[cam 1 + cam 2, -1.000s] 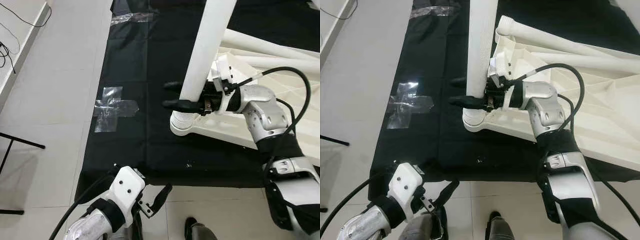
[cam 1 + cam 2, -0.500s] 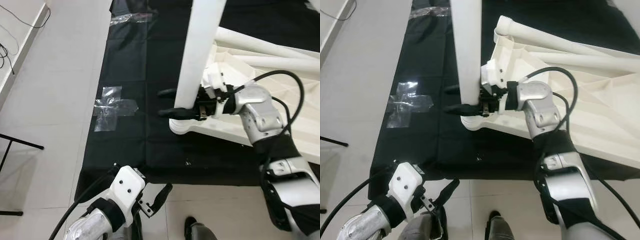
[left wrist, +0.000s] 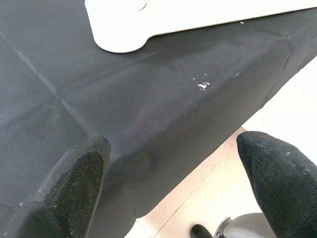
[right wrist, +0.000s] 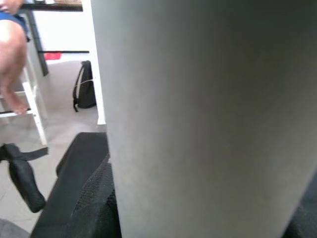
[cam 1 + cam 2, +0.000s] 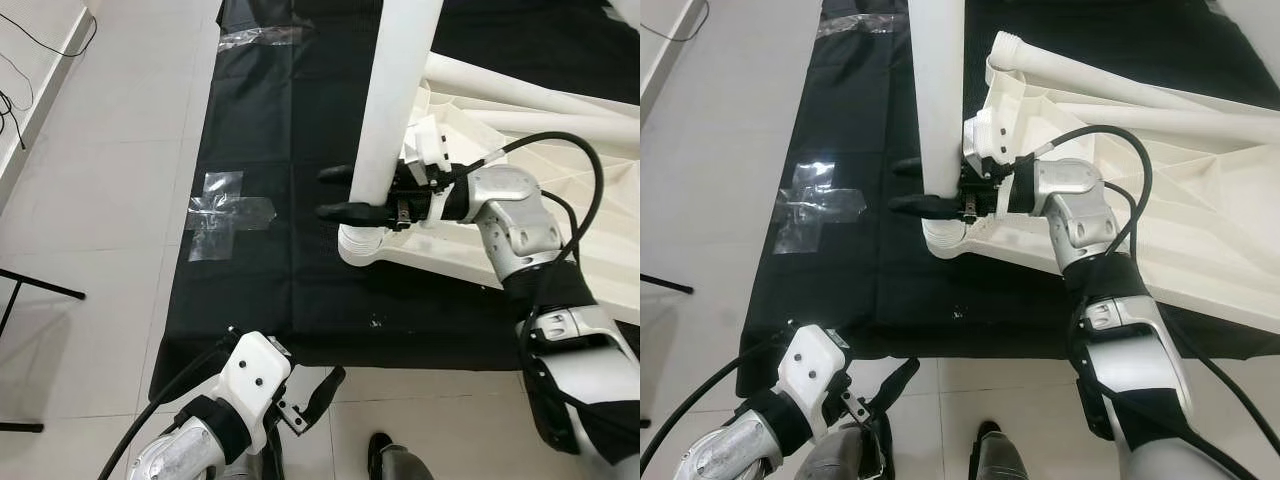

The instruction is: Building children table

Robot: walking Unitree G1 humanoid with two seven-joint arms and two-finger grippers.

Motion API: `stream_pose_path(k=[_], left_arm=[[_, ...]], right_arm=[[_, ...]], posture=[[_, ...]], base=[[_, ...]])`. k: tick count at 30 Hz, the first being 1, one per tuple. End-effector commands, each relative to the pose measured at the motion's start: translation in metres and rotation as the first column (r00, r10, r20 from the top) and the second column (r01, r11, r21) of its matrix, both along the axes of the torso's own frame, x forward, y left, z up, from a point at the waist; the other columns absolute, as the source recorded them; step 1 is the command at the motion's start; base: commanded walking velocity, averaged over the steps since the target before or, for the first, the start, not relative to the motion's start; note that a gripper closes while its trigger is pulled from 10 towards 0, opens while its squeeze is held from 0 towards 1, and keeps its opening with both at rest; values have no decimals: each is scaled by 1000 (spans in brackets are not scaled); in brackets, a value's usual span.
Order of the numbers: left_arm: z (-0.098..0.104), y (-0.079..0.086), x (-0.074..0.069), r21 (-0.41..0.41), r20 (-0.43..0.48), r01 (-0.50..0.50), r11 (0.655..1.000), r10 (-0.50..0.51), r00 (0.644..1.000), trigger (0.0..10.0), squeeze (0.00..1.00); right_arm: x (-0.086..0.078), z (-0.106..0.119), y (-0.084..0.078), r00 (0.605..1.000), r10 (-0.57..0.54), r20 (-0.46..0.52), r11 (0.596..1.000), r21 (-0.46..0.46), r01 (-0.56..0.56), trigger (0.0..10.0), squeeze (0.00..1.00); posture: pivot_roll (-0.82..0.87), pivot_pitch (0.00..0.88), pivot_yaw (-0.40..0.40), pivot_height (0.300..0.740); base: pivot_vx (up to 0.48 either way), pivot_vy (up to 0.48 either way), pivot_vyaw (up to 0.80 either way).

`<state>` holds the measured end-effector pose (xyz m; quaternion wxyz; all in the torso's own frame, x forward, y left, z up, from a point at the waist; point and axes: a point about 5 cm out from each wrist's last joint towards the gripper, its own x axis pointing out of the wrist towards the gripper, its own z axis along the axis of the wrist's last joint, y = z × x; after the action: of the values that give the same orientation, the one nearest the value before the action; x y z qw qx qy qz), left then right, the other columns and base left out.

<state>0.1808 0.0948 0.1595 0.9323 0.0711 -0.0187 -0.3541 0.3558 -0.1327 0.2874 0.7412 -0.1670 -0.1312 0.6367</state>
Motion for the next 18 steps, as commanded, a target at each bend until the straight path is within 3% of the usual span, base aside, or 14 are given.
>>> stream_pose_path(k=[1,14,18], left_arm=[[-4,-1,-3,2,-18,9,1000,-9,1000,10000,0],[-4,-1,-4,3,-19,10,1000,-10,1000,10000,0],[-4,-1,-4,3,-19,12,1000,-11,1000,10000,0]], right_arm=[[1,-3,2,1000,-1,-1,1000,-4,1,10000,0],[-3,-11,5,999,37,-19,998,-45,-38,10000,0],[-7,-19,14,998,59,-32,996,-65,-61,10000,0]], posture=[[44,361,1,740],[45,362,4,740],[45,362,4,740]], base=[[0,0,0],[0,0,0],[0,0,0]])
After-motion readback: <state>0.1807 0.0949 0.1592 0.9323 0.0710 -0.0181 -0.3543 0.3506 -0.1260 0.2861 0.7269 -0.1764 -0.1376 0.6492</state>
